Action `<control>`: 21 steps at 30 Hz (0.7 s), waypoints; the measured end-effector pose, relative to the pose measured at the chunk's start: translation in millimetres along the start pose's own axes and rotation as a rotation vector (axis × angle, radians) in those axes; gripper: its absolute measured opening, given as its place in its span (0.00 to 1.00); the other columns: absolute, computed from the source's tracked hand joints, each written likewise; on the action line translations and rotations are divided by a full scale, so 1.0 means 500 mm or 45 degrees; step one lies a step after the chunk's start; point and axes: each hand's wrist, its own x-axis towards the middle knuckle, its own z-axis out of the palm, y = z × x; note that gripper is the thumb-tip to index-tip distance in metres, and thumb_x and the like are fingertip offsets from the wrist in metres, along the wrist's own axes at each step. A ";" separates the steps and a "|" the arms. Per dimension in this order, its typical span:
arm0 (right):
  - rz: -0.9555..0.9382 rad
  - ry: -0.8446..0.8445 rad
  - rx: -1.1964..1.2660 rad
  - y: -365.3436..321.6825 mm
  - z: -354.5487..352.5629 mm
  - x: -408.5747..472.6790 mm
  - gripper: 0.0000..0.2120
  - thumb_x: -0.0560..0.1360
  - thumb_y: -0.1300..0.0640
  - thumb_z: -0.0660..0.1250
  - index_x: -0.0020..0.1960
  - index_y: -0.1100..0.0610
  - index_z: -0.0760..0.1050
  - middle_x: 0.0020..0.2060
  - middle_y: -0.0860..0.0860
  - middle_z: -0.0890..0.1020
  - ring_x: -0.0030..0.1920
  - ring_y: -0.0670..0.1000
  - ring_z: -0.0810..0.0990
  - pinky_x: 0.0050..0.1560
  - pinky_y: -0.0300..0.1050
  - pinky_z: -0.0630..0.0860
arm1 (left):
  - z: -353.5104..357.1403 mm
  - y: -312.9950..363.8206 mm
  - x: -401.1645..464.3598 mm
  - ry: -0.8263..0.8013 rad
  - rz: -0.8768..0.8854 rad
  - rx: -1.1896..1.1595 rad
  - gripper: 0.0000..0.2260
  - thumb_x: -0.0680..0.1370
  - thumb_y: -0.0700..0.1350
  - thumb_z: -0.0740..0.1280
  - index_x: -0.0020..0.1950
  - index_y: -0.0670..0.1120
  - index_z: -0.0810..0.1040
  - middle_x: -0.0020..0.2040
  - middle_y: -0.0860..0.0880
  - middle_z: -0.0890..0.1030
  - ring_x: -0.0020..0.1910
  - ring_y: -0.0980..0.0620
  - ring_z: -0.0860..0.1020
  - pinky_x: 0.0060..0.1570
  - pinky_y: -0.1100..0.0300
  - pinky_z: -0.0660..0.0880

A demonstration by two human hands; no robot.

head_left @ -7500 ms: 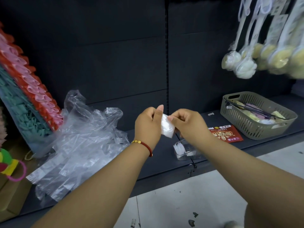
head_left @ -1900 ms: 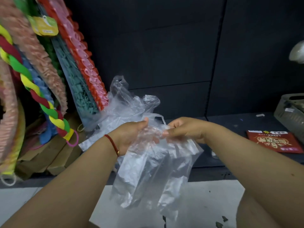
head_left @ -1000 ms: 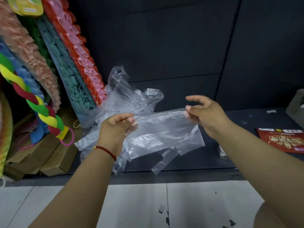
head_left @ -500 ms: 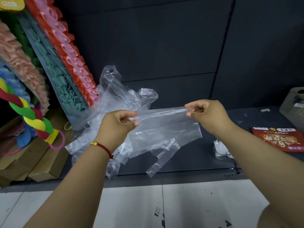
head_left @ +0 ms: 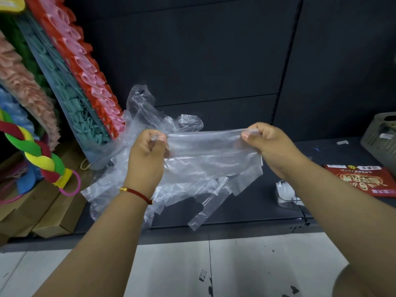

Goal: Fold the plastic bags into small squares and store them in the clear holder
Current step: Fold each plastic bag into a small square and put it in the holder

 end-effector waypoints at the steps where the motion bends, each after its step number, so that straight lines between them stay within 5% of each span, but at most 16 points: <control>1: -0.010 0.008 0.014 -0.002 0.003 -0.001 0.08 0.79 0.54 0.65 0.42 0.54 0.75 0.39 0.51 0.82 0.41 0.50 0.79 0.50 0.52 0.77 | 0.003 -0.001 -0.001 0.024 0.061 0.032 0.09 0.82 0.43 0.61 0.43 0.52 0.73 0.32 0.51 0.75 0.31 0.56 0.73 0.37 0.58 0.71; 5: -0.050 0.033 -0.120 -0.014 0.010 -0.006 0.07 0.80 0.52 0.62 0.43 0.51 0.71 0.35 0.46 0.77 0.35 0.43 0.73 0.43 0.41 0.72 | 0.004 -0.001 -0.003 0.106 0.193 0.108 0.09 0.82 0.45 0.61 0.42 0.55 0.70 0.32 0.50 0.71 0.32 0.49 0.69 0.33 0.53 0.70; 8: 0.057 -0.144 -0.184 -0.007 0.006 -0.007 0.15 0.74 0.46 0.70 0.56 0.50 0.71 0.43 0.50 0.79 0.46 0.49 0.78 0.55 0.52 0.76 | -0.001 -0.002 0.003 0.158 0.157 0.114 0.09 0.82 0.45 0.62 0.41 0.53 0.71 0.33 0.50 0.71 0.32 0.51 0.69 0.34 0.56 0.70; 10: 0.054 -0.205 -0.141 -0.004 0.004 -0.010 0.24 0.73 0.53 0.74 0.65 0.47 0.69 0.41 0.52 0.80 0.46 0.52 0.81 0.60 0.55 0.77 | -0.004 -0.003 0.009 0.199 0.057 0.090 0.08 0.81 0.45 0.62 0.42 0.53 0.71 0.33 0.50 0.72 0.31 0.52 0.69 0.33 0.57 0.69; 12: 0.020 -0.183 -0.060 -0.003 0.001 -0.010 0.33 0.73 0.59 0.73 0.72 0.43 0.62 0.34 0.47 0.83 0.44 0.47 0.84 0.58 0.47 0.77 | -0.008 -0.004 0.011 0.218 -0.083 0.014 0.02 0.82 0.47 0.62 0.50 0.53 0.73 0.32 0.50 0.73 0.27 0.53 0.69 0.27 0.60 0.68; 14: -0.003 -0.108 -0.042 -0.006 -0.002 -0.010 0.37 0.74 0.60 0.72 0.74 0.40 0.58 0.30 0.46 0.82 0.40 0.42 0.83 0.53 0.38 0.75 | -0.012 -0.003 0.012 0.174 -0.233 -0.095 0.10 0.82 0.49 0.63 0.64 0.56 0.70 0.40 0.53 0.77 0.30 0.55 0.74 0.25 0.63 0.69; 16: -0.011 -0.028 0.015 -0.005 -0.003 -0.007 0.34 0.74 0.61 0.72 0.71 0.38 0.62 0.30 0.47 0.81 0.38 0.43 0.82 0.50 0.37 0.76 | -0.020 -0.001 0.018 0.074 -0.326 -0.224 0.20 0.81 0.50 0.65 0.71 0.62 0.65 0.60 0.59 0.75 0.45 0.56 0.80 0.37 0.61 0.76; 17: -0.018 -0.011 0.043 -0.005 -0.002 -0.006 0.30 0.74 0.61 0.72 0.67 0.39 0.65 0.29 0.47 0.81 0.38 0.44 0.81 0.50 0.39 0.77 | -0.024 -0.001 0.021 0.005 -0.345 -0.267 0.21 0.80 0.48 0.66 0.70 0.64 0.66 0.61 0.62 0.75 0.48 0.56 0.80 0.41 0.59 0.77; 21: -0.044 -0.045 0.056 -0.007 0.001 -0.003 0.11 0.74 0.64 0.71 0.51 0.50 0.77 0.32 0.52 0.80 0.39 0.49 0.79 0.52 0.46 0.76 | -0.036 -0.004 0.020 -0.195 -0.328 -0.196 0.10 0.77 0.37 0.69 0.50 0.53 0.81 0.43 0.53 0.83 0.37 0.56 0.77 0.36 0.65 0.73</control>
